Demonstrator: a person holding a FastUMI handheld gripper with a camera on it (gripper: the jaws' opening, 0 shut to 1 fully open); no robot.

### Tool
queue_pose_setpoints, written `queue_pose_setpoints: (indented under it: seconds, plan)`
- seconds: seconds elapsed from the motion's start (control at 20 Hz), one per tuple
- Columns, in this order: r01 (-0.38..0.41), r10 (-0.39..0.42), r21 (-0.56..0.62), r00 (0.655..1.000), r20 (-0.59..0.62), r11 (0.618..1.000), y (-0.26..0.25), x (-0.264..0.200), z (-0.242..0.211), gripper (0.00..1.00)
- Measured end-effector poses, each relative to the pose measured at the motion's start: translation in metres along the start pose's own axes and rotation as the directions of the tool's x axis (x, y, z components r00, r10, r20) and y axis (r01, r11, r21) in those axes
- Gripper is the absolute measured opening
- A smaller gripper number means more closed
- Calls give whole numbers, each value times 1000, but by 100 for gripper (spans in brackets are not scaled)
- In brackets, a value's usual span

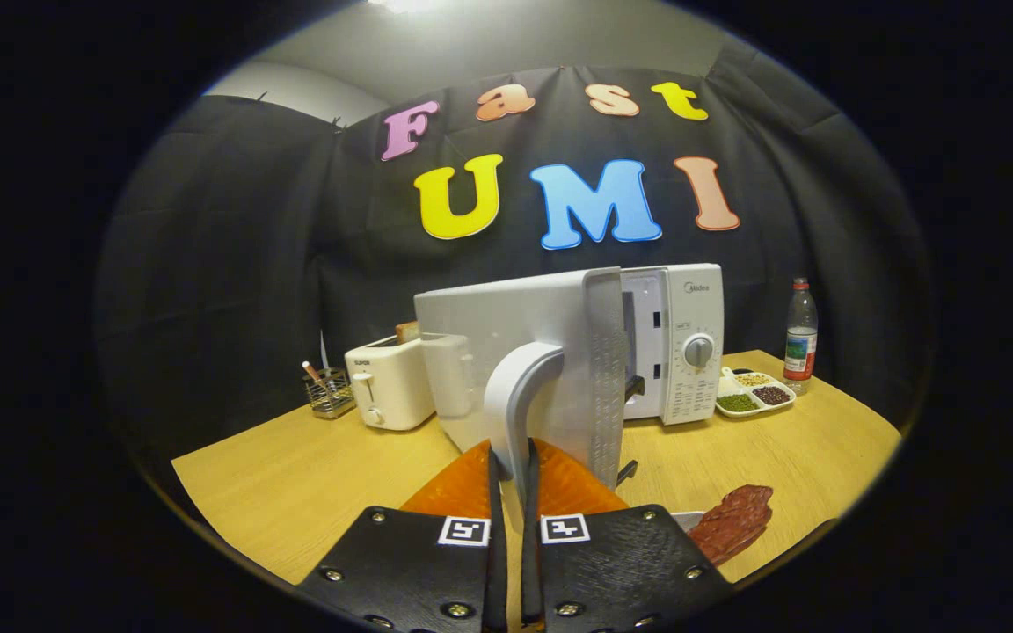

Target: Open the microwave, put the food inside, and close the microwave door.

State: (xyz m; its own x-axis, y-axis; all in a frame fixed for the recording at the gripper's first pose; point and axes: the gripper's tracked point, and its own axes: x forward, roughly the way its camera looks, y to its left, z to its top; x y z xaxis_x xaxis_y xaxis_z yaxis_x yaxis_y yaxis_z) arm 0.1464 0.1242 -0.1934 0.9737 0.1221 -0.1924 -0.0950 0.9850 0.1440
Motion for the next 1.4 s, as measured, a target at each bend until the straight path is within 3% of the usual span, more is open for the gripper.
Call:
queue_pose_setpoints:
  seconds: [0.4, 0.7, 0.9, 1.05, 1.3, 1.35, 1.4]
  plan:
    - [-28, 31, -45, 998, 48, 999, 96, -15, -15, 6]
    - [53, -44, -98, 994, 98, 994, 127, -21, -23, 6]
    - [-1, 13, -125, 996, 94, 992, 151, -28, -30, 6]
    - [-97, 112, -132, 987, 117, 987, 166, -51, -21, 6]
    - [-269, 292, -185, 951, 105, 945, 172, -86, -6, 6]
    - [-297, 316, -178, 944, 91, 938, 168, -89, -7, 14]
    - [-314, 330, -172, 941, 77, 934, 161, -94, -5, 36]
